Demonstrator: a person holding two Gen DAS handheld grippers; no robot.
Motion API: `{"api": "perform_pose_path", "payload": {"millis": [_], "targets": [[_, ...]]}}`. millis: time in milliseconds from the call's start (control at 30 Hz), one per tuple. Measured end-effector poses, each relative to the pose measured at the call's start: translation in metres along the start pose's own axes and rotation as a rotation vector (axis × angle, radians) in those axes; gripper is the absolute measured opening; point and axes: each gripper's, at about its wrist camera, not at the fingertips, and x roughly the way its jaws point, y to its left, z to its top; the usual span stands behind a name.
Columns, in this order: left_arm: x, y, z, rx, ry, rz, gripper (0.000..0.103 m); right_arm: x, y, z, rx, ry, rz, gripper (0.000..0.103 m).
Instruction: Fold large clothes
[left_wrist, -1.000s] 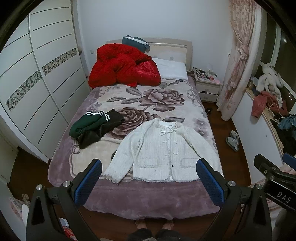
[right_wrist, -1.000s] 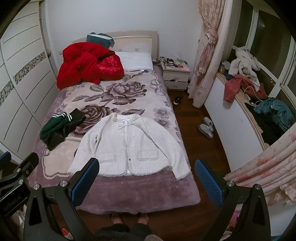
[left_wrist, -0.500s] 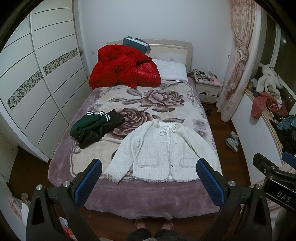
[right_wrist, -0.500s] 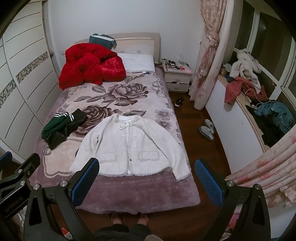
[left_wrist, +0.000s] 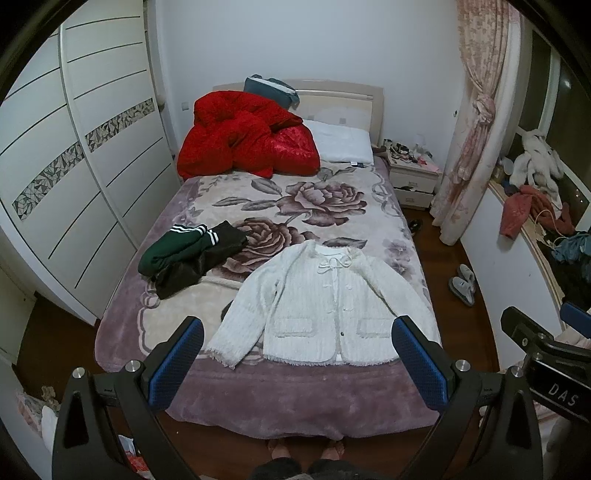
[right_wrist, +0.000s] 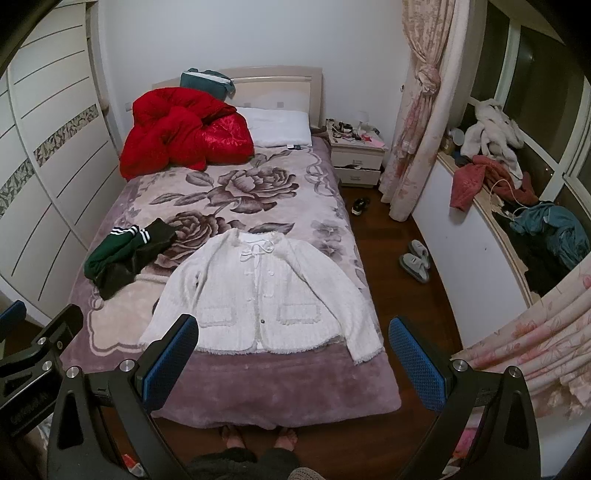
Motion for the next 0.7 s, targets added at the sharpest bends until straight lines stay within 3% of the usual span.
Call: {"api": "perform_pose_path", "payload": {"millis": [700], "targets": [[0.009,-0.008,0.004,0.007,0.0,-0.011,0.103,0.01,-0.005,-0.004,0.016,0.01,-0.001,0.103]]}}
